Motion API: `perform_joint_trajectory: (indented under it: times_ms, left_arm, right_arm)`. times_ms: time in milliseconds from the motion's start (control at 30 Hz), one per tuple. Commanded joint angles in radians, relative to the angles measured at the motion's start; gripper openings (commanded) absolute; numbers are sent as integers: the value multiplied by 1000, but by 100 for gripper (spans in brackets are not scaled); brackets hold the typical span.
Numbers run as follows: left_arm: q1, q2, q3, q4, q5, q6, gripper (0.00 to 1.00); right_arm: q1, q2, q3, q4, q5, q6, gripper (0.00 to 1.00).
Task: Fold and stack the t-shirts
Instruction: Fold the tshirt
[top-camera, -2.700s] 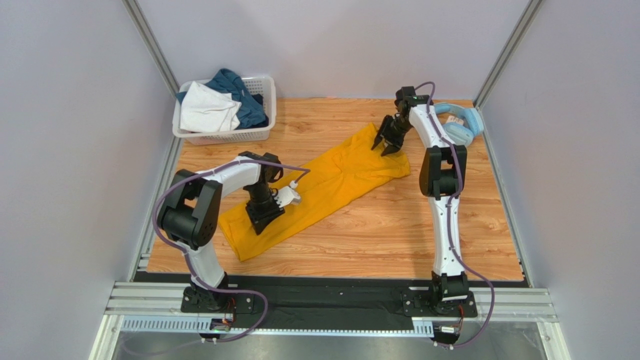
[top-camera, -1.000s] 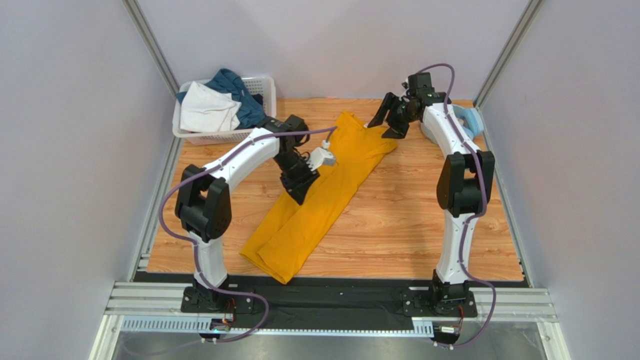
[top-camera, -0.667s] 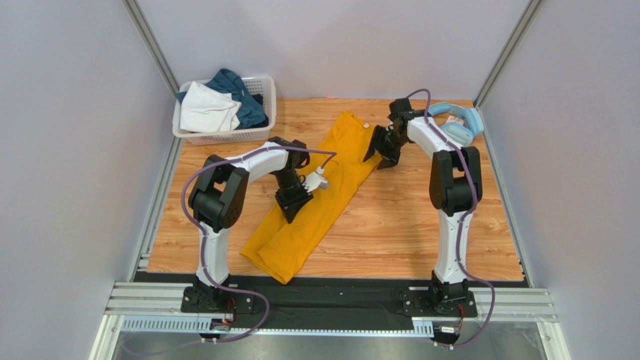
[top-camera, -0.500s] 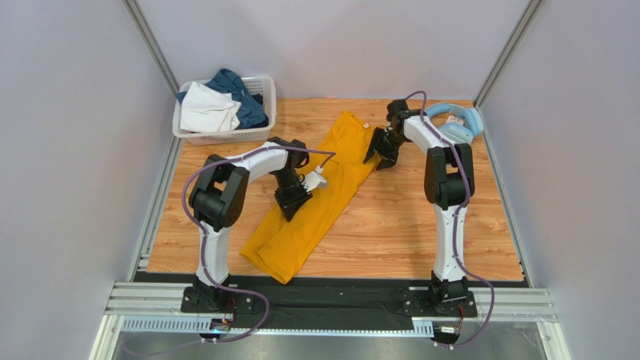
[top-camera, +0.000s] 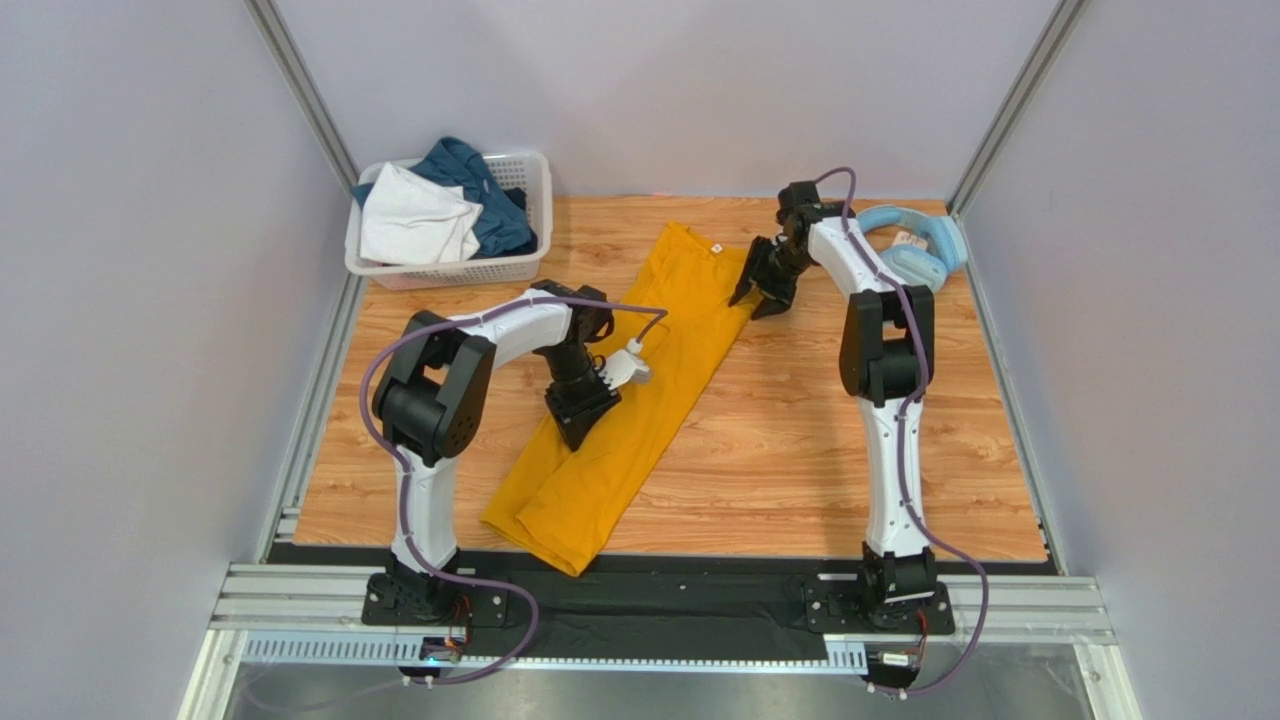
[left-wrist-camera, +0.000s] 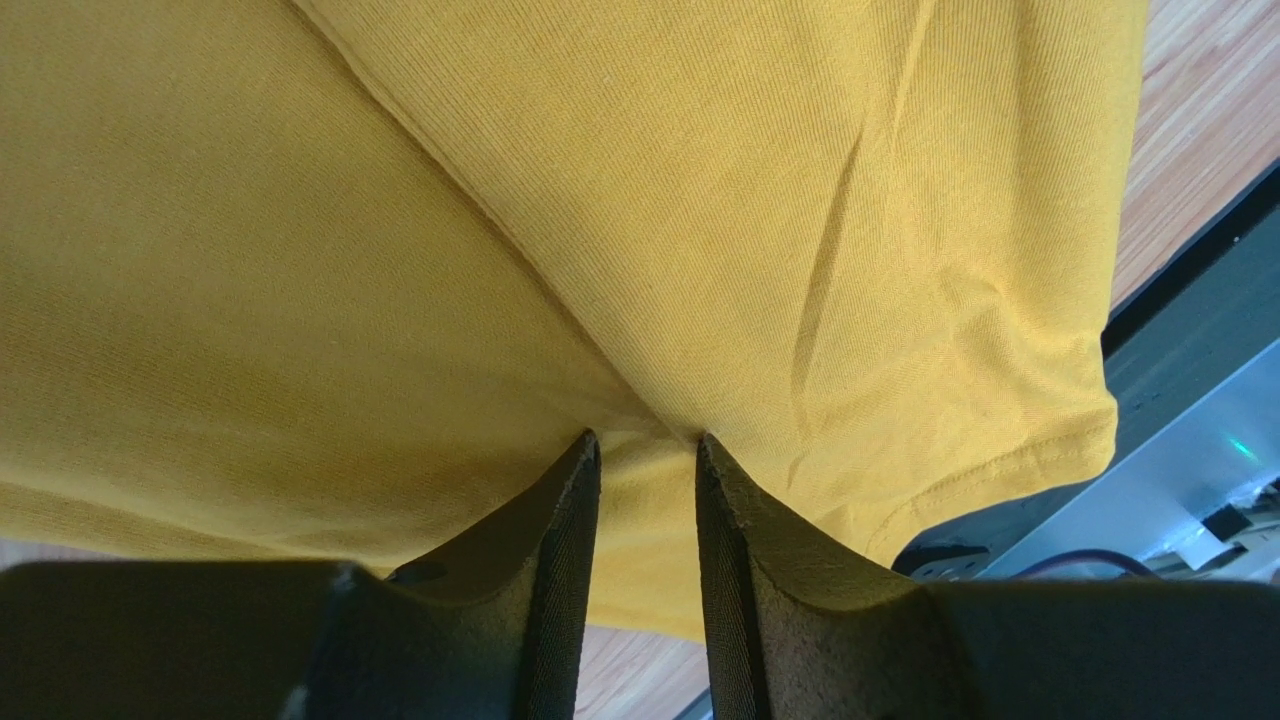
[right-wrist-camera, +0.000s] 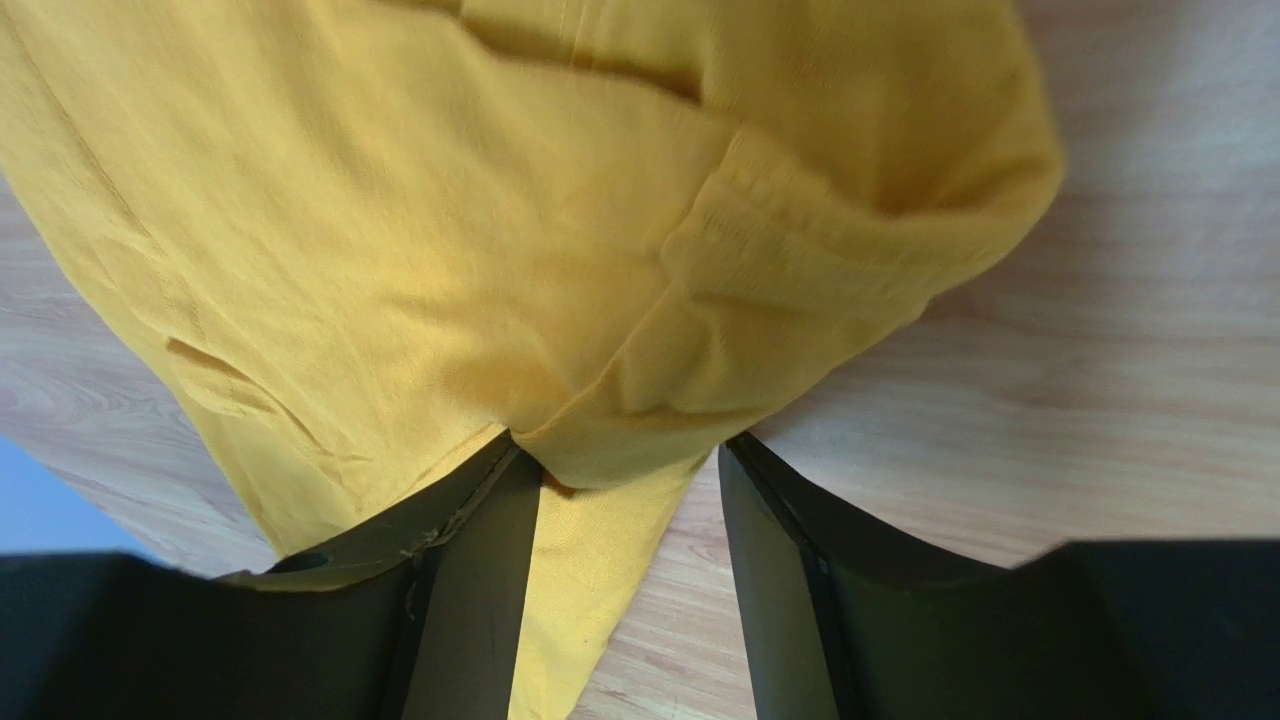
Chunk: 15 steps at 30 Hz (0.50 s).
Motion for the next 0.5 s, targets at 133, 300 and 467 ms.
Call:
perform_joint_trajectory:
  times_ms: [133,300,467]
  left_arm:
    - [-6,8,-5,13,108,-4,37]
    - [-34,42,56,-12,171,-24,37]
    - [-87,103,151,-45,274,-42,38]
  right_arm:
    - [-63,187,298,-24,-22,5,52]
    - [-79,242,336,83,-122,57,52]
    - [-90,305,385,186,-251,126,53]
